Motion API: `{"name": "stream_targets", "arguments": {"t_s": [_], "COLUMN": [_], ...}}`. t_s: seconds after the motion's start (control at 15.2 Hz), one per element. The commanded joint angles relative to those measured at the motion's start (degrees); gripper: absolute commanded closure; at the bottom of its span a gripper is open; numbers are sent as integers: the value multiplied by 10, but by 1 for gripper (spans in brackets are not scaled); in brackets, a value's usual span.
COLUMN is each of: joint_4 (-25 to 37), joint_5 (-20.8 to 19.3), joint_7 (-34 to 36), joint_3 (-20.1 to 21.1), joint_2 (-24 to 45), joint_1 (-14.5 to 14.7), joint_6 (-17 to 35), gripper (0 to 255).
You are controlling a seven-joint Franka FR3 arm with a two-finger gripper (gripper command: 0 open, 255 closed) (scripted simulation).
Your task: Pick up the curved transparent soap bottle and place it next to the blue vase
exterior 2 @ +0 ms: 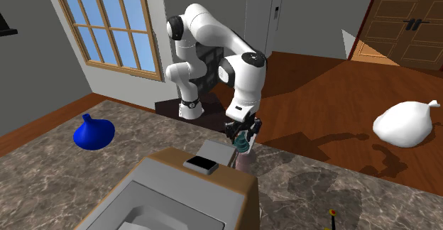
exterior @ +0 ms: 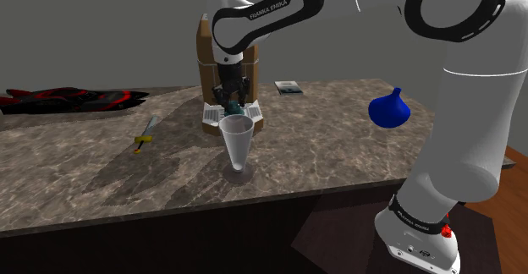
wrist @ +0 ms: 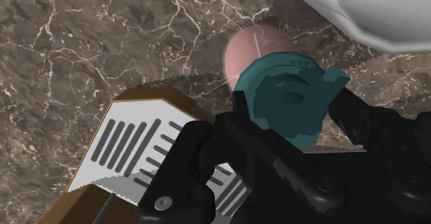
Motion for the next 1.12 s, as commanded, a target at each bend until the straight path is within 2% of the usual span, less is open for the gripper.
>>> {"name": "stream_targets", "arguments": {"t_s": [0.0,0.53,1.06], "joint_4": [0,0,45], "joint_5": [0,0,2], "joint_7": [0,0,-2], "joint_3": [0,0,1], "joint_2": [0,0,-12], "joint_1": [0,0,0], "joint_6": [0,0,-57], "gripper": [255,255,255]}}
